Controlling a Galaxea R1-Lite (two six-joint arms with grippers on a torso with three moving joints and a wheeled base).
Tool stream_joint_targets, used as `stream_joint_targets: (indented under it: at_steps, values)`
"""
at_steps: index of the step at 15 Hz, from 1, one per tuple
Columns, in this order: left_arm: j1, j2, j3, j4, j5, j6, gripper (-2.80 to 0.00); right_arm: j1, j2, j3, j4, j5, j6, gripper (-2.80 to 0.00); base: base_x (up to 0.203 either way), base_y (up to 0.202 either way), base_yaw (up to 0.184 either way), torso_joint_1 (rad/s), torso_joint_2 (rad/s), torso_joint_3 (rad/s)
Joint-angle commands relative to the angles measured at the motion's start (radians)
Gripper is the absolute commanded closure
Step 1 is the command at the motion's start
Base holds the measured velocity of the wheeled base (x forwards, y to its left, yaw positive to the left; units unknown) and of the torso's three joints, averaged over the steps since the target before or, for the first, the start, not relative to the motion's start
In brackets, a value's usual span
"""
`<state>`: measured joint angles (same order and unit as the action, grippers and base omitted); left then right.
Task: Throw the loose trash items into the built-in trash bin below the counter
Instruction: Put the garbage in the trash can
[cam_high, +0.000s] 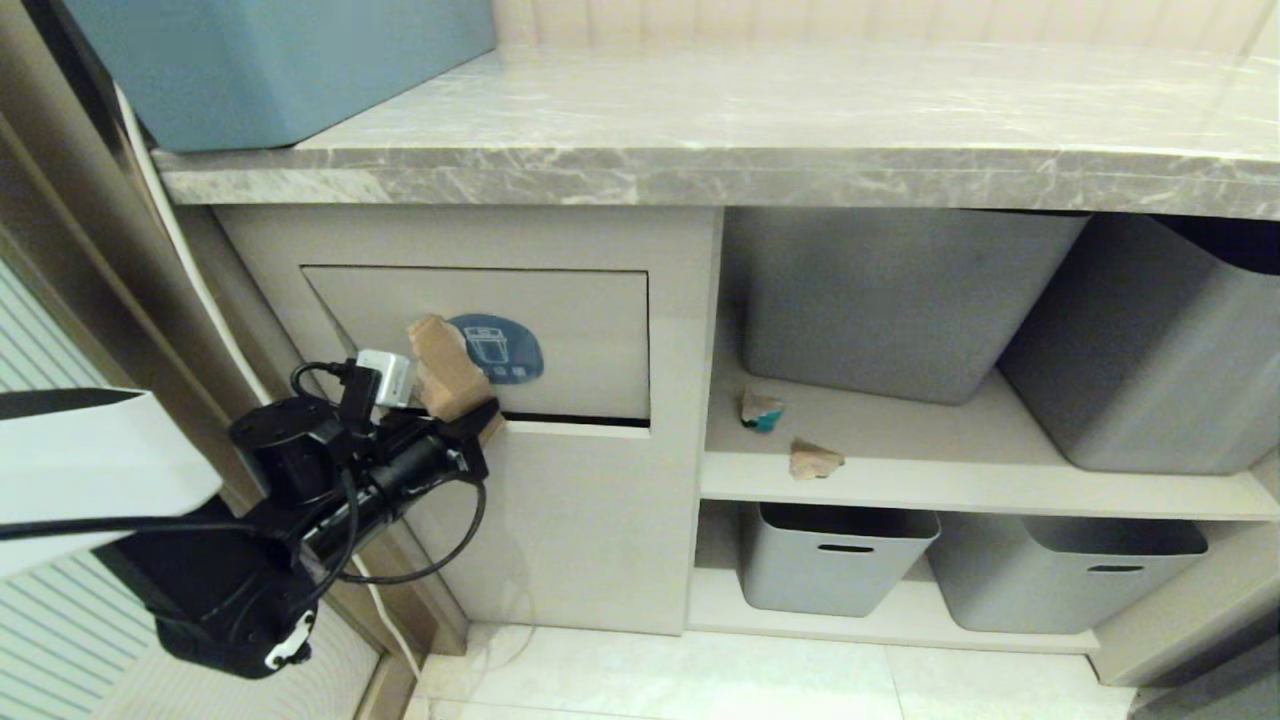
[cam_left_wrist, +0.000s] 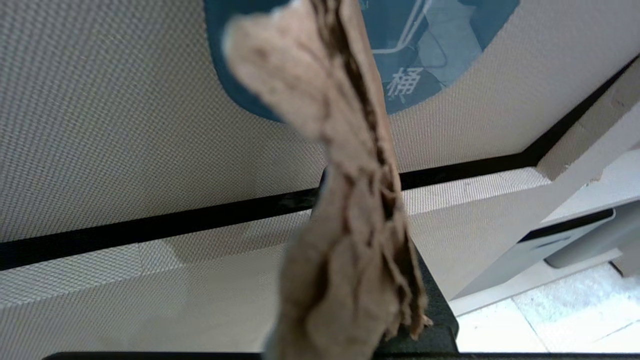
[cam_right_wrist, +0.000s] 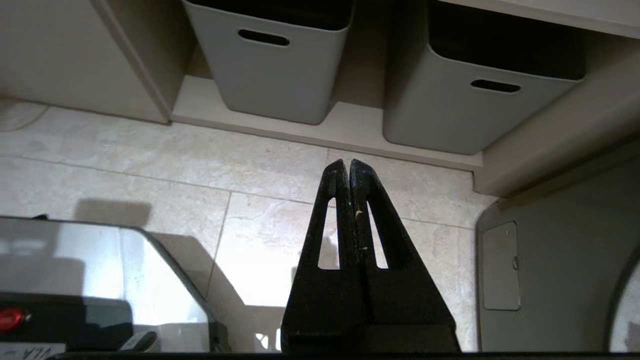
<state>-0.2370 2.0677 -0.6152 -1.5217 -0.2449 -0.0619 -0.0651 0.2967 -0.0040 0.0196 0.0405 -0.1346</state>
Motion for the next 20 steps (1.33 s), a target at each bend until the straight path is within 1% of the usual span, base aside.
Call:
stream_joint_targets:
  at_steps: [1,4,6,7,8,9,11,14,20]
  values:
    - [-0.004,0.003,-0.003,-0.008,-0.001,-0.003,0.0,0.023,0.01,-0.002,0.001,0.017,-0.002,0.0,0.0,0.0,0.0,0.0,0.0,0.0]
    - [-0.014,0.002,-0.012,-0.008,0.0,-0.004,0.0,0.096,-0.025,-0.002,0.001,0.019,0.0,0.0,0.0,0.0,0.0,0.0,0.0,0.0]
    - [-0.013,0.005,-0.023,-0.008,0.014,-0.004,0.0,0.097,-0.06,-0.001,-0.002,0.0,0.027,0.0,0.0,0.0,0.0,0.0,0.0,0.0]
    - [-0.014,0.009,-0.031,-0.008,0.043,-0.01,0.0,0.097,-0.083,-0.001,-0.003,-0.007,0.038,0.0,0.0,0.0,0.0,0.0,0.0,0.0]
    - [-0.015,0.017,-0.036,-0.008,0.058,-0.018,0.0,0.096,-0.097,-0.001,-0.004,-0.011,0.045,0.0,0.0,0.0,0.0,0.0,0.0,0.0]
    - [-0.015,0.025,-0.04,-0.008,0.061,-0.021,0.0,0.095,-0.112,-0.002,-0.003,-0.01,0.051,0.0,0.0,0.0,0.0,0.0,0.0,0.0]
    - [-0.015,0.035,-0.054,-0.008,0.065,-0.046,0.0,0.091,-0.123,-0.002,-0.003,-0.01,0.052,0.0,0.0,0.0,0.0,0.0,0.0,0.0]
    - [-0.015,0.051,-0.12,-0.008,0.067,-0.051,0.0,0.086,-0.163,-0.002,0.0,-0.012,0.06,0.0,0.0,0.0,0.0,0.0,0.0,0.0]
    - [-0.018,0.157,-0.26,-0.008,0.067,-0.07,0.0,0.082,-0.236,-0.004,0.0,-0.026,0.076,0.0,0.0,0.0,0.0,0.0,0.0,0.0]
